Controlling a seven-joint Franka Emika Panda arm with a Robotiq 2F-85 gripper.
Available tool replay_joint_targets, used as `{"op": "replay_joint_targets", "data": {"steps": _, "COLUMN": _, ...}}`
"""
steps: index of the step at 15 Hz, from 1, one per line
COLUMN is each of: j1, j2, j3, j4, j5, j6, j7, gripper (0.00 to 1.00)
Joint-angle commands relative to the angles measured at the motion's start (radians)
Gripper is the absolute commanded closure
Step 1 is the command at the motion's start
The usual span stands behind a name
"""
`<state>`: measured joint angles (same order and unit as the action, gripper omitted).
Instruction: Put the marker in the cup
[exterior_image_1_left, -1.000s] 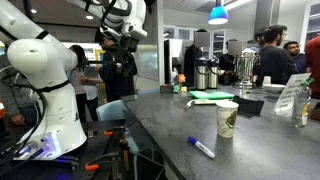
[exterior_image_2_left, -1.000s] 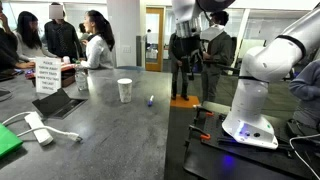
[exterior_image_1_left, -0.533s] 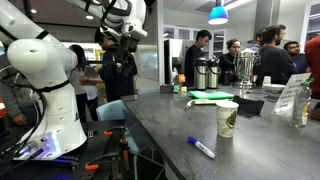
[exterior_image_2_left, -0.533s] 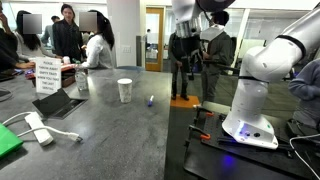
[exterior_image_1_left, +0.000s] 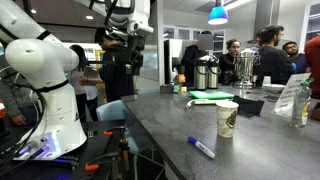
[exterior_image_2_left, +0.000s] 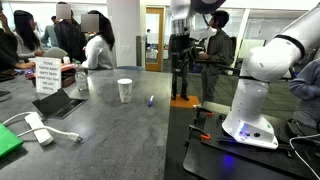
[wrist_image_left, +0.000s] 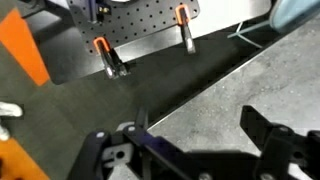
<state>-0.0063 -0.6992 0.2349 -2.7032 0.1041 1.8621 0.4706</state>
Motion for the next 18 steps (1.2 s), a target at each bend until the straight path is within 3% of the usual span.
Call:
{"op": "replay_joint_targets", "data": {"steps": 1, "j1": -0.067, "j2": 0.111, "j3": -0.031, "j4": 0.037, "j5": 0.025, "j6": 0.104, "j7": 0.1, "gripper": 0.0}}
{"op": "replay_joint_targets", "data": {"steps": 7, "j1": -0.171, "j2": 0.364, "j3": -0.086, "j4": 0.092, "j5": 0.023, "j6": 0.447, "j7": 0.259, "gripper": 0.0}}
{"op": "replay_joint_targets", "data": {"steps": 11, "j1": -0.18, "j2": 0.569, "j3": -0.13, "j4": 0.165, "j5": 0.016, "j6": 0.599, "j7": 0.389, "gripper": 0.0}}
{"op": "replay_joint_targets", "data": {"steps": 14, "j1": -0.159, "j2": 0.696, "j3": -0.184, "j4": 0.228, "j5": -0.005, "j6": 0.634, "j7": 0.436, "gripper": 0.0}}
{"op": "replay_joint_targets", "data": {"steps": 15, "j1": -0.141, "j2": 0.643, "j3": -0.198, "j4": 0.184, "j5": -0.003, "j6": 0.634, "j7": 0.398, "gripper": 0.0}}
{"op": "replay_joint_targets", "data": {"steps": 18, "j1": -0.124, "j2": 0.677, "j3": -0.22, "j4": 0.201, "j5": -0.002, "j6": 0.635, "j7": 0.396, "gripper": 0.0}}
